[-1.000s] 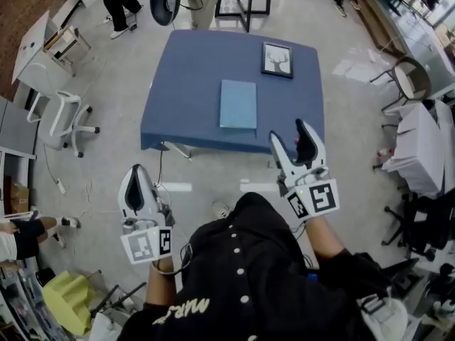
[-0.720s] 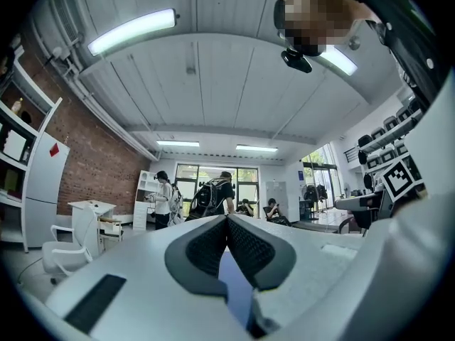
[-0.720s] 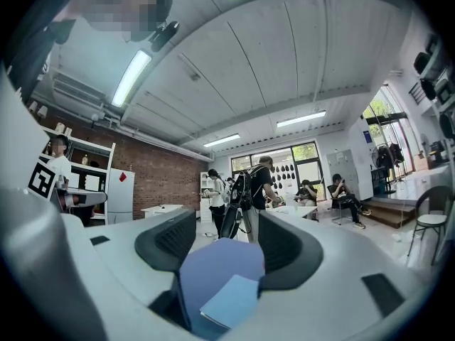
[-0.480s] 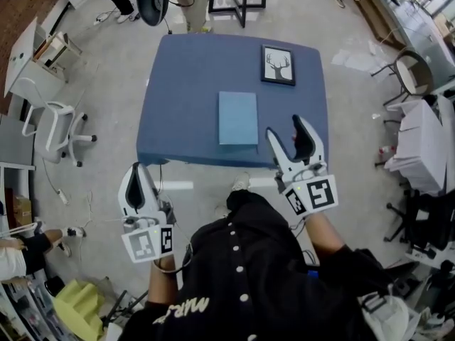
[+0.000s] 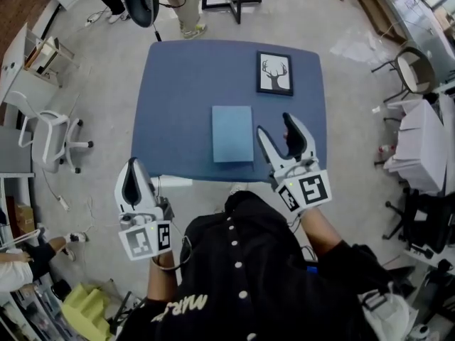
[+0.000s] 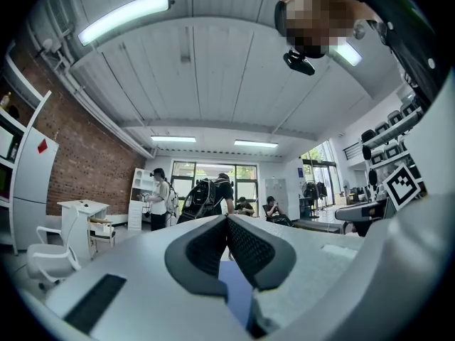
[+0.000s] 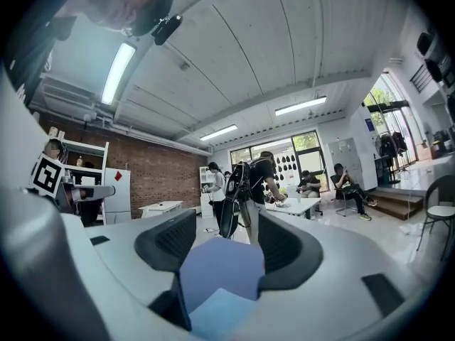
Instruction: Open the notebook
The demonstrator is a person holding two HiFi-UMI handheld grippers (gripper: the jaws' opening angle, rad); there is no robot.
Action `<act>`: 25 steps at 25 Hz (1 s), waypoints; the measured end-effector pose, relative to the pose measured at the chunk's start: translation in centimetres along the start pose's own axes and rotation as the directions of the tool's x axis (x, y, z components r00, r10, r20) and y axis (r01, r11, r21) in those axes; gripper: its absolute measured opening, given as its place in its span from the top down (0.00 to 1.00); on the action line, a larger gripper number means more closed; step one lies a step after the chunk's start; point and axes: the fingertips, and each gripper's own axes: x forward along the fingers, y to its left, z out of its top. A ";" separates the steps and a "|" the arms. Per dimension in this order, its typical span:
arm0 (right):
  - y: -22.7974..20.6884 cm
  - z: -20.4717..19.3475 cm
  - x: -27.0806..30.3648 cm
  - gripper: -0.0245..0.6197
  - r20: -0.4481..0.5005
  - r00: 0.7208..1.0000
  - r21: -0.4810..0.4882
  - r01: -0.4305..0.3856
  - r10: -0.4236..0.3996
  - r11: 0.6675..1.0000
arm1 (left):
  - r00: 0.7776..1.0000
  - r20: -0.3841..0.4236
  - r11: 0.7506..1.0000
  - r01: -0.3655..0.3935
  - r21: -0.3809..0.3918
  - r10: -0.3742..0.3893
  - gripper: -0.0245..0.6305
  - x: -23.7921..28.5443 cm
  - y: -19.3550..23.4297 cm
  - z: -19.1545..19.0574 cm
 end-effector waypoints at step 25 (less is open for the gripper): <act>9.7 -29.4 3.6 0.54 -0.615 0.775 -0.488 -0.519 0.145 0.702 | 0.974 -0.168 0.988 0.147 -0.052 -0.153 0.96 9.4 3.1 -8.8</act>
